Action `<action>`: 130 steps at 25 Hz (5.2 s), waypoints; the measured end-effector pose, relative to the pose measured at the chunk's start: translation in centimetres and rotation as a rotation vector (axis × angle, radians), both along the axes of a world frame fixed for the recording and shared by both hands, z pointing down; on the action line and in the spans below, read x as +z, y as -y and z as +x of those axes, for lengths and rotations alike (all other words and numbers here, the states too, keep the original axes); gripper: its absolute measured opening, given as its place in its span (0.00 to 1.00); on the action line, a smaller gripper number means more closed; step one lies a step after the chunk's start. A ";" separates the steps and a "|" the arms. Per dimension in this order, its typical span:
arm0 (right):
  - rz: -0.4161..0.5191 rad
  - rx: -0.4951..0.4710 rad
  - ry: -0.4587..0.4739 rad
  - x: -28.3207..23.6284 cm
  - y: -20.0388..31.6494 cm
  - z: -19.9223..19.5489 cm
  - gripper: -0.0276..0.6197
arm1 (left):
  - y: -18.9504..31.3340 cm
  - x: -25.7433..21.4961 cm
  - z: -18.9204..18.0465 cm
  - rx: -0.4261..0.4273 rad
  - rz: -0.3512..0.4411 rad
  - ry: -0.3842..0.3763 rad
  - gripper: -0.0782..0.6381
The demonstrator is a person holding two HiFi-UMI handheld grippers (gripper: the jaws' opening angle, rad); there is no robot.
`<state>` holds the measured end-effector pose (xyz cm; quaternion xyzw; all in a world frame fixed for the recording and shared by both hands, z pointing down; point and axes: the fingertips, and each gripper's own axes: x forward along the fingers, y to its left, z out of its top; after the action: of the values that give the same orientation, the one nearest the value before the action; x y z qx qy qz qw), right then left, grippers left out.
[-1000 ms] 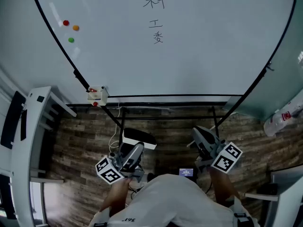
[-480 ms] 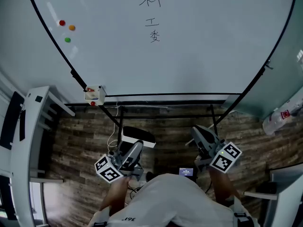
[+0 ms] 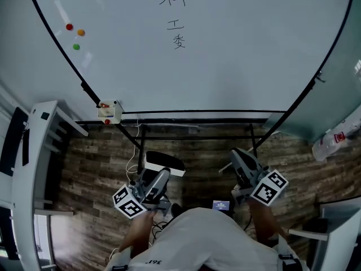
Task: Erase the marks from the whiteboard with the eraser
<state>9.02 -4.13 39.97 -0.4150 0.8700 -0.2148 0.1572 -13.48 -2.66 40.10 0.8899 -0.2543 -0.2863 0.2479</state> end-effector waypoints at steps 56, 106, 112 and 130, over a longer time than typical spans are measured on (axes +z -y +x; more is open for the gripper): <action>0.113 0.100 -0.095 -3.2 13.7 -5.0 0.09 | 18.0 -3.0 -4.8 -0.006 0.112 0.171 0.47; 0.142 0.042 -0.100 -4.8 16.1 1.9 0.09 | 36.4 -31.2 -6.0 -0.820 0.525 0.746 0.46; 0.126 0.043 -0.096 -4.4 16.1 1.6 0.09 | 36.5 -31.0 -6.2 -0.829 0.537 0.736 0.46; 0.109 0.031 -0.098 -3.9 16.2 1.7 0.09 | 36.3 -31.1 -5.0 -0.780 0.484 0.670 0.45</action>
<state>10.70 -20.36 36.08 -0.4292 0.8805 -0.1441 0.1402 -18.44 -38.99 8.95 0.8037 -0.5562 -0.1089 -0.1815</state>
